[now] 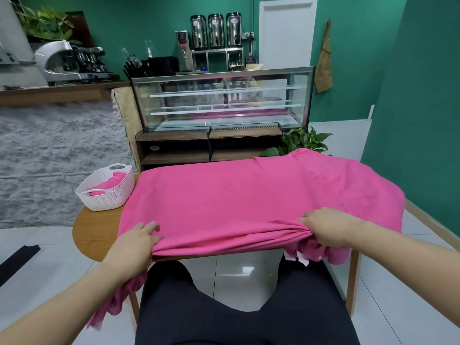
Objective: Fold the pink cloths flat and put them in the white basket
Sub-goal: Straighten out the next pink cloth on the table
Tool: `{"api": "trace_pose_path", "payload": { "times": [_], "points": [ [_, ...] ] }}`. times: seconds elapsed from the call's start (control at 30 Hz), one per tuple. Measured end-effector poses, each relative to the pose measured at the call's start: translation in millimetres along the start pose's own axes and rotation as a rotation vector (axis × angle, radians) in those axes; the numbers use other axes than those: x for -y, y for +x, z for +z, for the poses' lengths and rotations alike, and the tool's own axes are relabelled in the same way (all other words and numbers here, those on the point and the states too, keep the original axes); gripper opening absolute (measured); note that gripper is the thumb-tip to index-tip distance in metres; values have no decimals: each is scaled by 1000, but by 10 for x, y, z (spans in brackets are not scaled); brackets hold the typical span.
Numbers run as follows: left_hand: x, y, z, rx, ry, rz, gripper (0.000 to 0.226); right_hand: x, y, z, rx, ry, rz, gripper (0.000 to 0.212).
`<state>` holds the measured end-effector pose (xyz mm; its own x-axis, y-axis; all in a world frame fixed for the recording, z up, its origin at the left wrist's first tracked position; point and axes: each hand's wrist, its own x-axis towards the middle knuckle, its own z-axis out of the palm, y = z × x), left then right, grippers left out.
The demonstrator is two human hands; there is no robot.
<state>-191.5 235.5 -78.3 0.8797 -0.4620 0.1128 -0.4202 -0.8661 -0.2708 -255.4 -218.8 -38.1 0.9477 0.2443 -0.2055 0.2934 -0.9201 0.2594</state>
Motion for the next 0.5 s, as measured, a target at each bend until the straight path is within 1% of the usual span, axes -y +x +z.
{"api": "trace_pose_path", "payload": {
  "times": [0.03, 0.1, 0.13, 0.17, 0.2, 0.23, 0.27, 0.33, 0.37, 0.4, 0.43, 0.47, 0.5],
  "points": [
    [36, 8, 52, -55, -7, 39, 46, 8, -4, -13, 6, -6, -8, 29],
    [28, -8, 49, -11, -165, 4, 36, 14, -17, -19, -21, -8, -12, 28],
    [-1, -39, 14, 25, -219, -61, 33, 7, -23, -3, -64, 11, -14, 24],
    [-5, -50, 31, 47, -232, -99, 30, 3, -33, 20, -117, 30, -16, 20],
    [-1, -65, 33, 42, -175, -99, 28, 0, -45, 41, -164, 43, -16, 20],
    [14, -79, 42, 30, -128, -105, 28, -5, -59, 56, -183, 42, -17, 26],
    [10, -86, 34, 23, -108, -118, 29, -6, -75, 56, -170, 50, -15, 35],
    [-17, -92, -13, 6, -102, -125, 34, 9, -102, 33, -83, 81, 9, 52],
    [-50, -84, -59, -2, -121, -119, 41, 17, -105, 22, -32, 64, 29, 53],
    [-73, -77, -85, 22, -129, -115, 52, 29, -104, 9, 17, 19, 55, 44],
    [-94, -76, -88, 64, -111, -117, 64, 47, -92, -1, 47, -32, 71, 29],
    [-107, -62, -81, 102, -80, -130, 69, 69, -79, -10, 54, -76, 80, 15],
    [-104, -37, -57, 110, -54, -121, 62, 81, -65, -6, 50, -115, 86, 10]
  ]
}}
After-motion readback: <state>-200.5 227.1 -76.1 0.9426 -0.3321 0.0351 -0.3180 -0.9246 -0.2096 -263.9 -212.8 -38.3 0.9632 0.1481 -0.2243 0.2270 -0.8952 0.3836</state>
